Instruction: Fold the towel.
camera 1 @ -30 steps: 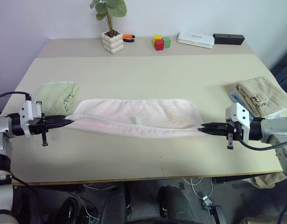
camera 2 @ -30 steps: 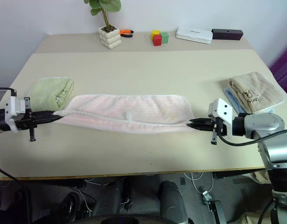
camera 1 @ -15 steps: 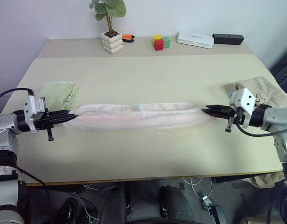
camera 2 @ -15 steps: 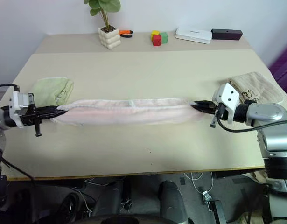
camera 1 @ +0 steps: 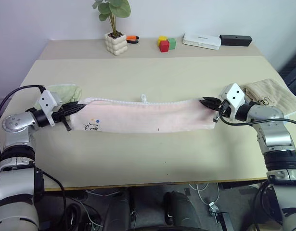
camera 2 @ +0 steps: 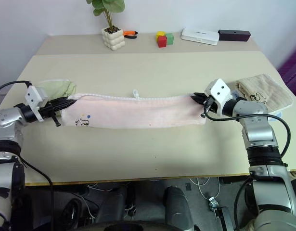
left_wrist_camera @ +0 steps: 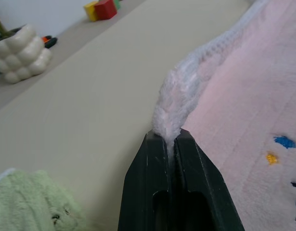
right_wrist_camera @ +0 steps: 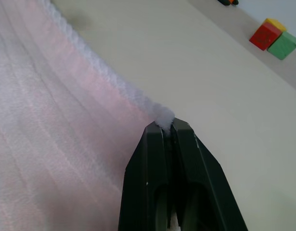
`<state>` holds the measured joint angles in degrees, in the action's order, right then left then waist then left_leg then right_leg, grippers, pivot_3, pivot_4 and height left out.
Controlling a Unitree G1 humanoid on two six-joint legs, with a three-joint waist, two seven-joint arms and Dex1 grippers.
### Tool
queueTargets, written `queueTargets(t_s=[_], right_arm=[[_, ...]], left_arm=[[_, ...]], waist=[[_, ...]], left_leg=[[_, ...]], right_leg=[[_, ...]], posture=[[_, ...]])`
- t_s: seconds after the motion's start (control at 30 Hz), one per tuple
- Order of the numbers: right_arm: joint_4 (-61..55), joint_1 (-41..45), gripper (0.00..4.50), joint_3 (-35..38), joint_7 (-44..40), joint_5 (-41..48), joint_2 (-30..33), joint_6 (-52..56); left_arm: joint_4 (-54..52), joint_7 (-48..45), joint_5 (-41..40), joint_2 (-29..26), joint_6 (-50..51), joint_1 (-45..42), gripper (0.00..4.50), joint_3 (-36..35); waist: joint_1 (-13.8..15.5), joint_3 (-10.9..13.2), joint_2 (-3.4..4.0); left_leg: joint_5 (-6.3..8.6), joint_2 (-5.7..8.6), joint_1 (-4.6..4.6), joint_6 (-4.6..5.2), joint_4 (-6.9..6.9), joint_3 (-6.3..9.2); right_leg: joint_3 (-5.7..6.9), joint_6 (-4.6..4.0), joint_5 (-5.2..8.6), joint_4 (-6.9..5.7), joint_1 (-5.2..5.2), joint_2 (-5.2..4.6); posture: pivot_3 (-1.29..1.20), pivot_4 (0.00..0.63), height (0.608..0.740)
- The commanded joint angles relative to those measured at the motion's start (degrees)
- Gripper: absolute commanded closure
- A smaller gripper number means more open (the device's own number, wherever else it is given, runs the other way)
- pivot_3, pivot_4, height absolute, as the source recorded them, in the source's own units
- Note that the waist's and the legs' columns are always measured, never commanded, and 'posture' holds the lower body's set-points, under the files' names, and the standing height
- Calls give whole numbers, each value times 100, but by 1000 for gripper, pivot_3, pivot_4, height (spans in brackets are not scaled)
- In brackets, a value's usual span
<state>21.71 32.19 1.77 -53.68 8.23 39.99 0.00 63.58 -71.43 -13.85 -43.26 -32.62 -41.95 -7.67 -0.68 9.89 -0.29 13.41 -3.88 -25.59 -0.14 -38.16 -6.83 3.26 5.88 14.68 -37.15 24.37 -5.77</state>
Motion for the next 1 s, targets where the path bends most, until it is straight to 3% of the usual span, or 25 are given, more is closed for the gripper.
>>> queueTargets(t_s=[0.03, 0.4, 0.53, 0.57, 0.7, 0.87, 0.9, 1.0], right_arm=[[39, 196, 4452, 13, 111, -36, -97, -133], [251, 185, 4452, -76, 537, -276, -318, -252], [396, 268, 4452, -99, 602, -334, -334, -161], [437, 274, 4492, -126, 617, -377, -336, -173], [459, 296, 3063, -122, 604, -318, -411, -66], [473, 332, 482, -102, 738, -398, -422, -15], [470, 332, 34, -110, 742, -416, -406, -10], [302, 342, 34, 26, 867, -332, -405, 81]], left_arm=[[90, 240, 167, 23, -107, -93, 4500, -55], [28, 237, 294, 135, 189, 157, 4500, -79], [32, -137, 93, 133, 832, 159, 4500, -179], [25, -148, 87, 123, 925, 152, 4198, -194], [-188, -92, 146, 159, 1009, 204, 2520, -149], [-620, -270, -89, 175, 1335, 231, 0, -269], [-697, -235, -80, 161, 1362, 250, 0, -262], [-1245, -403, -412, 138, 2174, 302, 0, -381]], waist=[[-1, 0, 0], [1, 0, 0], [-1, 0, 0], [-2, 0, 0], [-1, 0, 0], [0, 0, 0], [-4, 0, 0], [-14, 0, 0]], left_leg=[[0, 0, 0, 0, 0, 0], [-1, 0, 0, -2, 0, -1], [-1, 0, 0, -2, 0, -1], [-1, 0, 0, -2, 0, -1], [0, 0, 0, 0, 0, -1], [-3, 0, 0, -5, 0, -1], [-3, 0, 0, -5, 0, -1], [-3, 0, 0, -5, 0, -1]], right_leg=[[0, 0, 0, 0, 0, 0], [0, 0, 0, -1, 0, 0], [0, 0, 0, -2, 0, 0], [0, 0, 0, -2, 0, 0], [0, 0, 0, -2, 0, 0], [0, 0, 0, -3, 0, 0], [0, 0, 0, -3, 0, 0], [0, 0, 0, -3, 0, 0]], posture=[[0, 150, 735], [0, 150, 735], [0, 150, 735], [0, 150, 735], [0, 150, 735], [0, 150, 735], [0, 150, 735], [0, 150, 735]])
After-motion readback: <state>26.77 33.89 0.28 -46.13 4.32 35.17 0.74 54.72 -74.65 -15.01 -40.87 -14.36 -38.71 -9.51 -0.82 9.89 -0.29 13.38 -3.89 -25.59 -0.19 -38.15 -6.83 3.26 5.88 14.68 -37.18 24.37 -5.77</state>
